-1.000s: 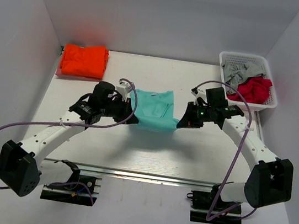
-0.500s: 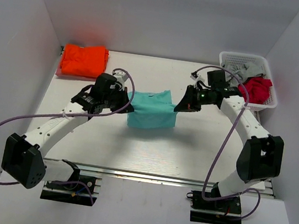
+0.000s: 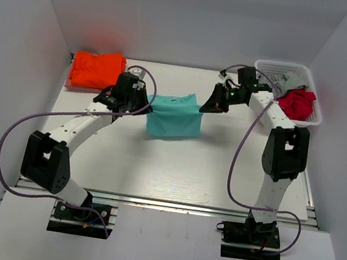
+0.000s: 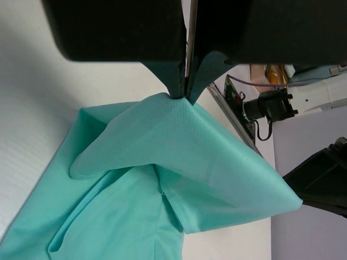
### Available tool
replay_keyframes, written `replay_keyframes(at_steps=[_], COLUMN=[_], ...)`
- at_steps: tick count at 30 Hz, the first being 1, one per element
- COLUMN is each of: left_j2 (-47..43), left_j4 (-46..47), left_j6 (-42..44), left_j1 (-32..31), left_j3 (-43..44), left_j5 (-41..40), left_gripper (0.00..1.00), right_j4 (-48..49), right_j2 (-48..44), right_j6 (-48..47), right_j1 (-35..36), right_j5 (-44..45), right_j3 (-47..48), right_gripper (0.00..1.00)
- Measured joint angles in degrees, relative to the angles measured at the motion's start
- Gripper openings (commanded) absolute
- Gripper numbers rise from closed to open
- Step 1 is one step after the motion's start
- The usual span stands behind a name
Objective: Fold and stack the t-shirts
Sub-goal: Fold the long partially folded tshirt into a neat square
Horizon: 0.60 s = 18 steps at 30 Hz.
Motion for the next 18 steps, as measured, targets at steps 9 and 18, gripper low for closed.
replay_keyframes(at_steps=[9, 18], left_j2=[16.1, 39.9], left_j4=[5.6, 8.6], left_j6=[0.8, 5.3], left_j1=[4.7, 9.9], left_j3=[10.1, 35.4], left_j5=[-0.1, 1.4], left_gripper=[0.0, 1.0], right_j4=[2.3, 22.9], right_j2=[16.1, 33.2], right_j6=[0.4, 2.7], right_j1=[-0.3, -0.7], right_j5=[-0.2, 10.9], right_j3=[19.4, 32.9], right_gripper=[0.04, 0.9])
